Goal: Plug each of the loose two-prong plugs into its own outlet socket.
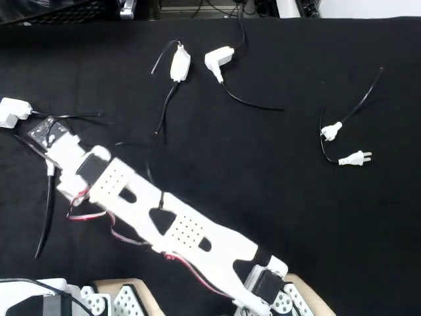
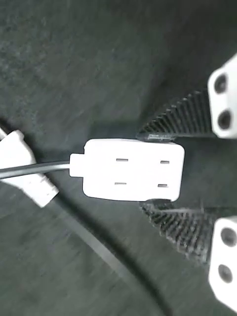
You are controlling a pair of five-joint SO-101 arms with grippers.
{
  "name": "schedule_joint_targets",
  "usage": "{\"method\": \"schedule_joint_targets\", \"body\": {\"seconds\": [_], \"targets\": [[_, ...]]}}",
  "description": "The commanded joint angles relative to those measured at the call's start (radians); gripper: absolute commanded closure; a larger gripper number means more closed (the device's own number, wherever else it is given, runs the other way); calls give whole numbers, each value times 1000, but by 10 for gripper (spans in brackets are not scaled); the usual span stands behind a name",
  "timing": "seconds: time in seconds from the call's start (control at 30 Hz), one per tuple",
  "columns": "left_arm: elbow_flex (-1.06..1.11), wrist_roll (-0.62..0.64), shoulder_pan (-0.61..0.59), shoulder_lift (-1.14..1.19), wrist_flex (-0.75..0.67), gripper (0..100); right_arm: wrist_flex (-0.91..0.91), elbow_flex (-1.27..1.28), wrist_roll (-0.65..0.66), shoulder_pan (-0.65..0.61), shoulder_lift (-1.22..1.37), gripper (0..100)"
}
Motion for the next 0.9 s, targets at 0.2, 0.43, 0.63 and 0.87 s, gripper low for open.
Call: {"method": "schedule_joint_targets", "body": {"seconds": [0.2, 0.43, 0.63, 0.87], "targets": [[-48, 11, 13, -9, 2, 726, 215, -13, 104, 347, -31, 986], [-51, 6, 12, -9, -2, 726, 216, -4, 98, 543, -21, 986], [-51, 8, 24, -9, -2, 726, 218, 35, 98, 603, -25, 986], [-51, 11, 35, -9, -5, 726, 218, 232, 98, 606, -127, 986]]}}
